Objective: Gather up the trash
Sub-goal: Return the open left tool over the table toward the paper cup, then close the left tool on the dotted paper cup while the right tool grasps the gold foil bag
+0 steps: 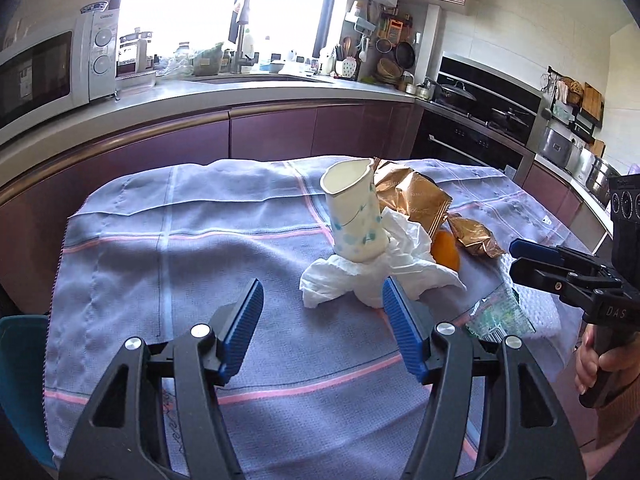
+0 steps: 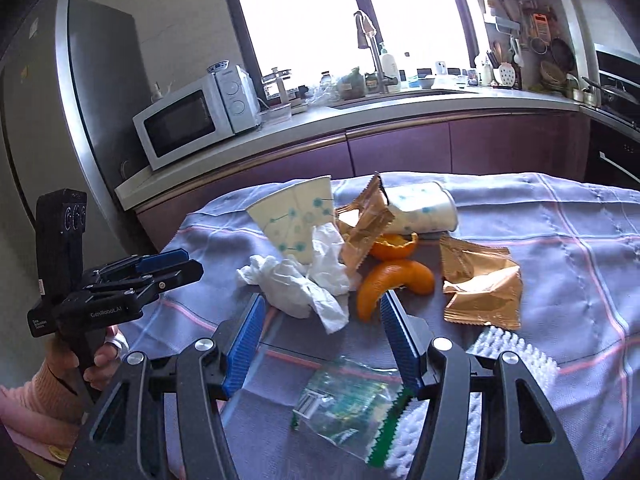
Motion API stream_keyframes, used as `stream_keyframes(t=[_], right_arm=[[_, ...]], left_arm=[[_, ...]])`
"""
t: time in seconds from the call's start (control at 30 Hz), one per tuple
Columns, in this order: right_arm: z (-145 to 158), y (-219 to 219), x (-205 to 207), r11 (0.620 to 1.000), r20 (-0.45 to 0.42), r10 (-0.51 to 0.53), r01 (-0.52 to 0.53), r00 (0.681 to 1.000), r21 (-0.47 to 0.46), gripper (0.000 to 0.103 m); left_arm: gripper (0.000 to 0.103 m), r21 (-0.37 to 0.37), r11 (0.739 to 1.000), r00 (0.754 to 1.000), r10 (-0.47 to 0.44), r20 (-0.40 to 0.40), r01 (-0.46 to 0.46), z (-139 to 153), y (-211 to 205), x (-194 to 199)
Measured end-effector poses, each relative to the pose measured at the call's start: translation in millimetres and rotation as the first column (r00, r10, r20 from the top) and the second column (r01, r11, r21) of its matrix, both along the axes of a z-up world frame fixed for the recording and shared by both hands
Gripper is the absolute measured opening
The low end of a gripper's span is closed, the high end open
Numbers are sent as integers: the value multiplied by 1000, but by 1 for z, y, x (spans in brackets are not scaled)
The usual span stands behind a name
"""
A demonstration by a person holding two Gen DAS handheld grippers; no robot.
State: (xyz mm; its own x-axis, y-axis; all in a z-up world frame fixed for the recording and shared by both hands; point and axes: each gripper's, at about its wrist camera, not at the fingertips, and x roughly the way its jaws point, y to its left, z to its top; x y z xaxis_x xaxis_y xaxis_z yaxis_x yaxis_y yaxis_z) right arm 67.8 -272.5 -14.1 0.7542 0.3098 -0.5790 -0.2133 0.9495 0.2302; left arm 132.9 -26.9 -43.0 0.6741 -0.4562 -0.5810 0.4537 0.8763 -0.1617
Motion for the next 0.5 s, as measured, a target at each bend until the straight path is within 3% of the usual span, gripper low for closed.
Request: stream_keyframes(t=[0.27,0.5], right_arm=[[-6,-41,-7,995,-17,-94,95,995,30,58],[-2,-31,13,998,-16,-49,50,999,45,58]], left_arm=[[62,13,1000,1000,-20,-9,20,2,-21,18],[59,32,999,999,-30,-23,31,3,-39,41]])
